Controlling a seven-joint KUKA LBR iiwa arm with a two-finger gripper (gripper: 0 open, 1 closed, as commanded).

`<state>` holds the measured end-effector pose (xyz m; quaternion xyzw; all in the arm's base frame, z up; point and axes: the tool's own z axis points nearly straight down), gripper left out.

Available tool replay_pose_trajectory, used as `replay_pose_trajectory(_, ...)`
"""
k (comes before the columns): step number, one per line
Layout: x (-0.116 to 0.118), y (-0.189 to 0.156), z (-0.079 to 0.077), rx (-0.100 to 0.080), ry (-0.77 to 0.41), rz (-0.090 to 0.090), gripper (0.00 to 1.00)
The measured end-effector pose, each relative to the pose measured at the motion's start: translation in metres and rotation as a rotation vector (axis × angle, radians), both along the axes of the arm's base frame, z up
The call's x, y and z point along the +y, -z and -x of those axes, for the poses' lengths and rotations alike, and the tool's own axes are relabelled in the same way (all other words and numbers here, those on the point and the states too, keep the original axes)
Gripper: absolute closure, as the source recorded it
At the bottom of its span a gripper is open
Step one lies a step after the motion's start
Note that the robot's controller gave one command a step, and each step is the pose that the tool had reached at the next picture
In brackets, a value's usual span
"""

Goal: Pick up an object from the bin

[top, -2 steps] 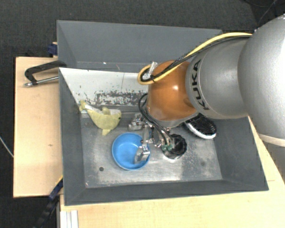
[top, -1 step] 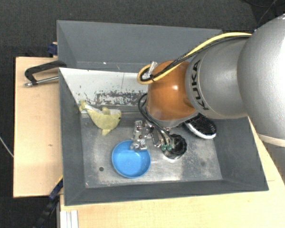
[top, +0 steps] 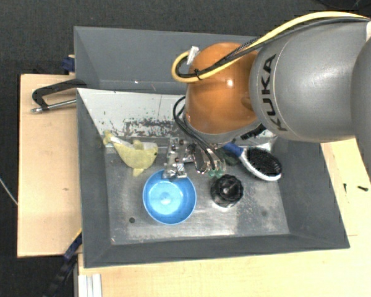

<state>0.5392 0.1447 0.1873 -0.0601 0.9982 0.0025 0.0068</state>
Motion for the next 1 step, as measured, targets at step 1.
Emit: replay_pose_trajectory(1, -0.0109, -0.0486, -0.0181, 0.001, 0.006, 0.003, 1.00)
